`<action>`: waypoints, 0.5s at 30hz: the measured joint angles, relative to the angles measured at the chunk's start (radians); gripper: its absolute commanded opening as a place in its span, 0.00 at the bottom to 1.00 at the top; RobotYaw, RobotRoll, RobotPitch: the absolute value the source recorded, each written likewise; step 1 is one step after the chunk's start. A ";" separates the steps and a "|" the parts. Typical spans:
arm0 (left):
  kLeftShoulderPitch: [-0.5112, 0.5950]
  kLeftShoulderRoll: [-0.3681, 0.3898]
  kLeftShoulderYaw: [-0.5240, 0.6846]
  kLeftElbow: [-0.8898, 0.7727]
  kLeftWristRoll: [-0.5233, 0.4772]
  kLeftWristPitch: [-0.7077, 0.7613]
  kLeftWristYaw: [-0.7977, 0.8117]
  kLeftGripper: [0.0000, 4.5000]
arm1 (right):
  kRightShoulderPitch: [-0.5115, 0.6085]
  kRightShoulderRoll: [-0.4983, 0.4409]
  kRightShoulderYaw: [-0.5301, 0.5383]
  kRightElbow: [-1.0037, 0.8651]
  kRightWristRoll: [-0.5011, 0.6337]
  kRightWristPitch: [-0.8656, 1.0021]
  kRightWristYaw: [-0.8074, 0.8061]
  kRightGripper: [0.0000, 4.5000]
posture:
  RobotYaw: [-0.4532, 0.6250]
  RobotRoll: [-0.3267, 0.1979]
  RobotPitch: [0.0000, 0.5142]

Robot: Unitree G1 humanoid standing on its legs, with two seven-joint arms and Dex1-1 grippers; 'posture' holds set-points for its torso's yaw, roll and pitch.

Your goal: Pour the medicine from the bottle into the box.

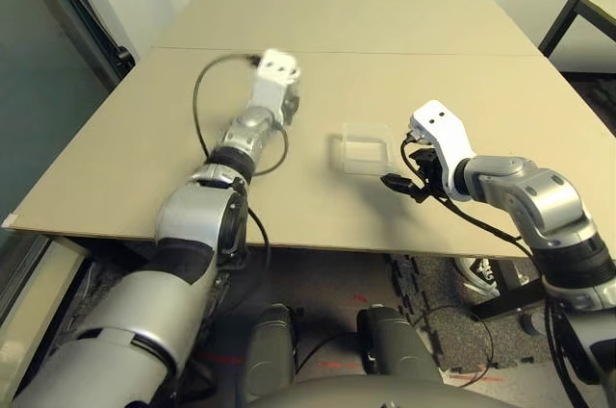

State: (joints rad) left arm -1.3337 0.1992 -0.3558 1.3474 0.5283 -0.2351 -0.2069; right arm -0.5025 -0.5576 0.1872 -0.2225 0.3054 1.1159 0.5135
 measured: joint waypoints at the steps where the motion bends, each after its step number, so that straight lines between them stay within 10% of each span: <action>1: -0.025 -0.003 -0.092 0.000 0.083 -0.038 0.024 0.54 | 0.000 0.003 0.000 0.000 0.000 0.000 0.000 1.00 | 0.30 0.62 0.07; 7: -0.060 -0.054 -0.589 0.012 0.544 -0.140 0.197 0.54 | 0.000 0.029 0.000 0.020 -0.015 -0.003 -0.016 1.00 | 0.26 0.62 0.06; 15: -0.047 -0.061 -0.676 0.039 0.630 -0.151 0.260 0.54 | 0.000 0.045 -0.002 0.023 -0.020 -0.003 -0.033 1.00 | 0.25 0.62 0.07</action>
State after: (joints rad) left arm -1.3806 0.1381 -1.0322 1.3868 1.1579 -0.3860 0.0532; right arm -0.5028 -0.5126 0.1852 -0.1998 0.2858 1.1125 0.4801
